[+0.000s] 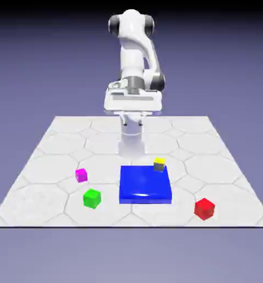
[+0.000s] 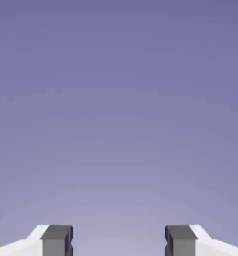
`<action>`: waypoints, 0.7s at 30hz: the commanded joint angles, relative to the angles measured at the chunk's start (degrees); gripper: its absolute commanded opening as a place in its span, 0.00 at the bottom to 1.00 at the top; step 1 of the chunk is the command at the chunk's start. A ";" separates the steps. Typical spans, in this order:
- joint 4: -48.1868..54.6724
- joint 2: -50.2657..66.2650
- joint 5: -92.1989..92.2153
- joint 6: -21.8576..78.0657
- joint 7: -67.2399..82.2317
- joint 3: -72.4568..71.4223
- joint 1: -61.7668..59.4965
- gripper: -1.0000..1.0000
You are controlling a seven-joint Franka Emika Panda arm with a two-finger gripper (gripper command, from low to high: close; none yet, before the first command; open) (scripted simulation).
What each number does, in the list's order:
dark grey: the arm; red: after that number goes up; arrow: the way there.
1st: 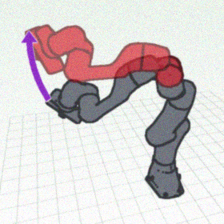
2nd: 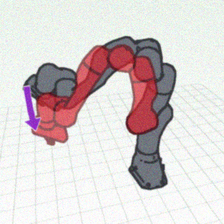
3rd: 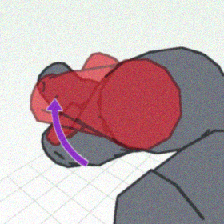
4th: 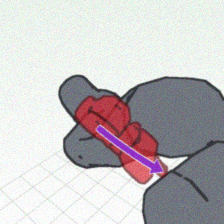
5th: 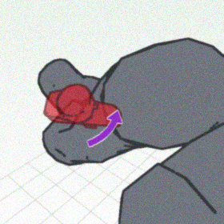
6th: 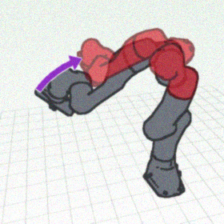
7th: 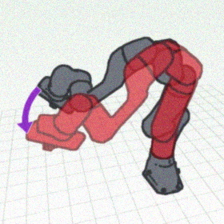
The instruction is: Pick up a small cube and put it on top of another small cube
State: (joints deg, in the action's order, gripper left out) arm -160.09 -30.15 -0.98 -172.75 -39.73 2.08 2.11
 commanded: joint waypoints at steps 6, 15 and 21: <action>4.52 12.46 -4.89 6.23 13.58 10.35 7.09 0.50; 11.29 31.15 -12.23 15.58 33.94 25.88 17.73 0.50; 15.80 43.61 -17.13 21.81 47.52 36.23 24.81 0.50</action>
State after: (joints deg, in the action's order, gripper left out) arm -144.29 13.45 -18.11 -150.95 7.79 38.31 26.92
